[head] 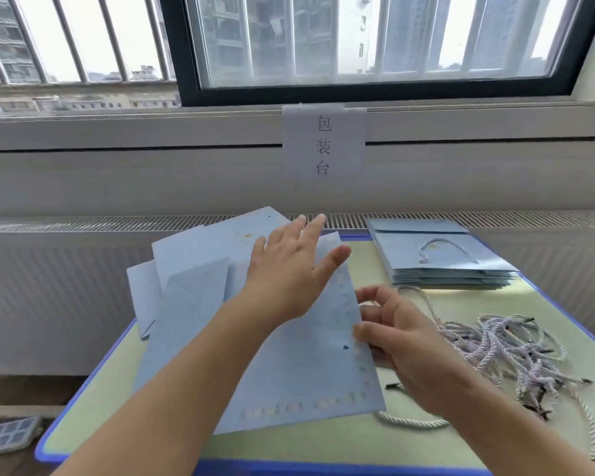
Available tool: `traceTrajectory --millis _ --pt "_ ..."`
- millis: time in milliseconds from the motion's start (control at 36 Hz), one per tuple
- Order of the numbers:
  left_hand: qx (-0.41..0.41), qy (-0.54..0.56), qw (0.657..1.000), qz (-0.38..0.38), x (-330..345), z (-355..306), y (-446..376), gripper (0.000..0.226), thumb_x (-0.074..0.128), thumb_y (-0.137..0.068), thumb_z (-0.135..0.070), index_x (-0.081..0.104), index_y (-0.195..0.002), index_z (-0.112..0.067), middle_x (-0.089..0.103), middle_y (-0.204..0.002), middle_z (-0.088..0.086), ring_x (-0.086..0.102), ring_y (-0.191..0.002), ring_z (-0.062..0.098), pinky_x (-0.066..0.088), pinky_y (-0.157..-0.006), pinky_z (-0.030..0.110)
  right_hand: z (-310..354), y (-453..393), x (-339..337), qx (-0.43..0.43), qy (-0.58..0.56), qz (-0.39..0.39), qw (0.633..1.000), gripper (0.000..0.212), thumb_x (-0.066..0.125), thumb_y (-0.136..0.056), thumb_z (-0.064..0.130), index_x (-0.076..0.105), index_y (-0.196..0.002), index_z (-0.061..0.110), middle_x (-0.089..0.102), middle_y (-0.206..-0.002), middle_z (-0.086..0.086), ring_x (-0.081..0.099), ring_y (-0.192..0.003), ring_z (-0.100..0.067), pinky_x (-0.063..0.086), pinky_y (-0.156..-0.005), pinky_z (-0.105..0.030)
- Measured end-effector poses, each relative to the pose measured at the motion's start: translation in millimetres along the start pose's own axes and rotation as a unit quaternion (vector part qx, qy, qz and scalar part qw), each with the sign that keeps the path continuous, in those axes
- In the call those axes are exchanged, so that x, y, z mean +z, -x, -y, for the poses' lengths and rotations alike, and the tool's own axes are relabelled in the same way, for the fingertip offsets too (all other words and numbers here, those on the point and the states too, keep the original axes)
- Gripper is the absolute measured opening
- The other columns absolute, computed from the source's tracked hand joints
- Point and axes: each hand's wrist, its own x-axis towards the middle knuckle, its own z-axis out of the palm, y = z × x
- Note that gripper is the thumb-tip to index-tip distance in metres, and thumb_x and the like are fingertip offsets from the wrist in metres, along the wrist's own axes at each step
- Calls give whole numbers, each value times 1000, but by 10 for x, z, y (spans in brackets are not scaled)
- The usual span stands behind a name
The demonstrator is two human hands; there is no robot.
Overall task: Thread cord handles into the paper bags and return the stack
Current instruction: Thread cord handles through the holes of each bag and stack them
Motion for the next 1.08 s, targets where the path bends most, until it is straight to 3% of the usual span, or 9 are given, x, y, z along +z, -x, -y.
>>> traceTrajectory --millis 111,194,250,333,417,611,833,972,1083 --pt "-23 15 1000 -14 239 52 -64 47 29 -95 -60 50 -115 -23 53 -117 3 47 -115 25 35 -98 40 -103 174 39 10 -13 50 999 28 55 -81 -6 45 -107 1 71 -89 -18 65 -65 -18 48 -51 -21" --pt "-11 28 999 -31 388 112 -24 38 36 -94 -58 41 -80 -23 49 -92 -2 48 -98 23 37 -80 36 -124 212 -47 41 56 97 993 32 61 -81 9 47 -109 3 69 -82 -11 62 -62 -18 48 -53 -23" --pt "0 33 999 -31 448 129 10 41 40 -93 -57 34 -69 -24 45 -79 -8 46 -86 20 32 -70 34 -136 164 -185 20 154 40 987 16 62 -90 11 54 -104 9 68 -74 -5 60 -59 -15 45 -53 -22" --pt "13 48 998 -31 537 187 15 44 45 -93 -55 34 -66 -21 43 -71 -7 43 -72 16 27 -60 34 -145 31 -460 -67 353 -85 929 15 62 -89 11 64 -83 24 63 -63 5 51 -55 -5 45 -60 -28" --pt "15 122 992 15 635 281 -21 46 45 -85 -60 35 -62 -21 42 -63 -5 41 -60 9 27 -56 33 -108 -46 -603 -69 507 -82 855 28 66 -85 20 58 -64 38 59 -63 19 49 -58 -1 44 -63 -27" --pt "-5 274 955 114 748 473 -41 51 50 -69 -59 52 -72 -7 42 -65 -5 37 -61 10 29 -63 31 -111 -90 -488 -48 662 -39 747 20 54 -89 51 57 -98 34 50 -92 14 47 -87 -6 33 -65 -25" --pt "-3 384 915 120 733 541 -35 45 50 -65 -49 65 -84 -11 61 -83 3 51 -77 5 38 -72 20 -197 -310 -277 -87 650 18 755 26 50 -94 46 65 -112 36 57 -104 13 49 -105 -11 32 -79 -26" --pt "-8 414 900 137 705 562 -27 33 48 -73 -36 67 -87 -13 62 -81 -6 54 -74 -1 40 -65 7 -283 -379 -187 -110 651 8 751 16 54 -92 35 67 -101 32 58 -99 12 48 -99 -11 35 -89 -29" --pt "-15 433 888 154 687 593 -27 38 52 -65 -45 68 -87 -17 61 -87 0 54 -79 5 41 -69 13 -300 -386 -249 -98 607 9 789 7 56 -90 23 59 -88 29 47 -83 16 42 -86 -7 31 -78 -25"
